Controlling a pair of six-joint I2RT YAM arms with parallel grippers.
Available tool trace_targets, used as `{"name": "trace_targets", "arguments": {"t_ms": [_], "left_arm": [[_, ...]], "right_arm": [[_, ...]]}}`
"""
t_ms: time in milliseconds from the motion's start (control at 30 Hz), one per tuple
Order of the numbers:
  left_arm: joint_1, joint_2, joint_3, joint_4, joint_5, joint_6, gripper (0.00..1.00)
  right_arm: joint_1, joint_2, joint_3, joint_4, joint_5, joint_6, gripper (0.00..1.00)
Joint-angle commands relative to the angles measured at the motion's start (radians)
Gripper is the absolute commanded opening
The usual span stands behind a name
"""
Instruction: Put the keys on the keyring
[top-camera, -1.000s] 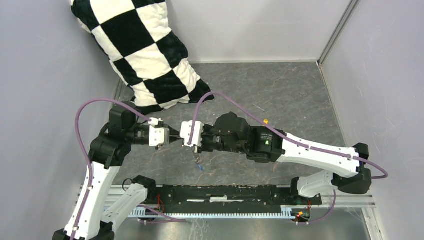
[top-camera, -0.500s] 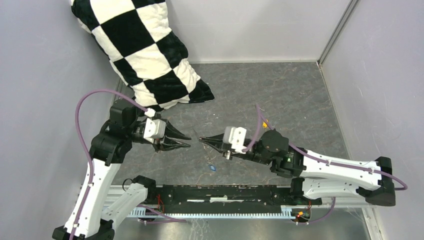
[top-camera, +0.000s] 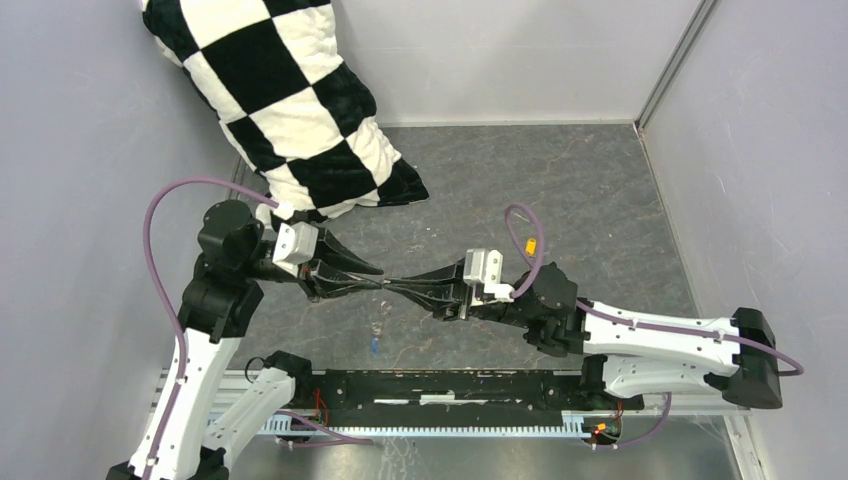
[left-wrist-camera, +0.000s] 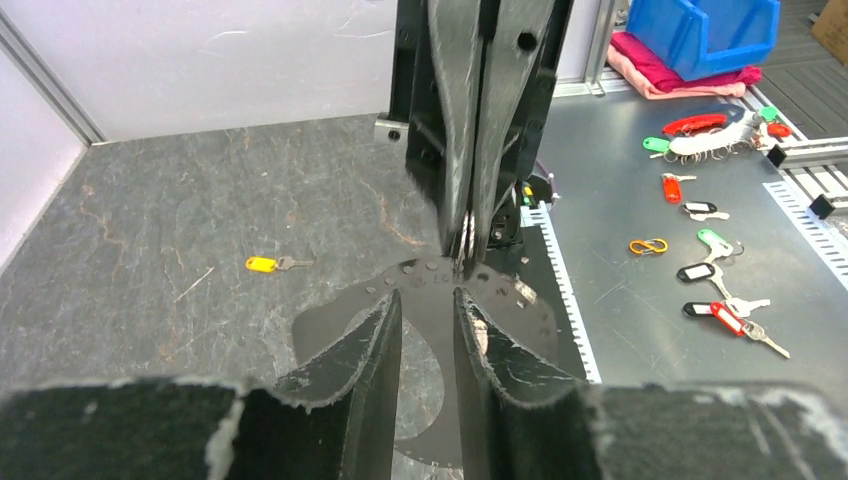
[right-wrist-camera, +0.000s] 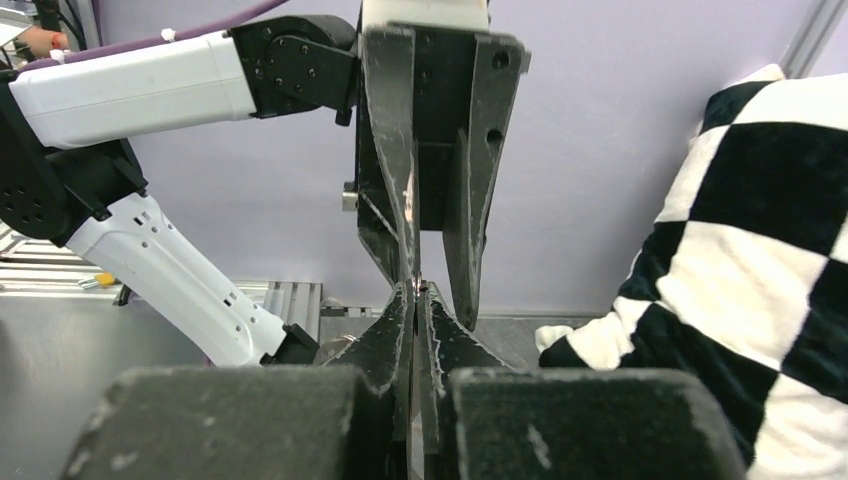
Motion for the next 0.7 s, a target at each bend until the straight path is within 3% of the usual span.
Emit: {"name": "trace_targets", "arguments": {"t_ms": [0, 233, 667], "left_arm": [[-0.003, -0.027, 0.011, 0.092, 0.019, -0.107, 0.33], [-0.004, -0.04, 0.003, 0.091, 0.064, -0.107, 0.29], [-0.004, -0.05, -0.006, 0.092, 0.074, -0.087, 0.02]], "right_arm": [[-0.003, 0.027, 0.031, 0.103, -0.038, 0.038, 0.01], [-0.004, 0.037, 0.033, 0.108, -0.034, 0.049, 0.01], [-0.005, 0.059, 0.028, 0.132, -0.008, 0.072, 0.01]]}}
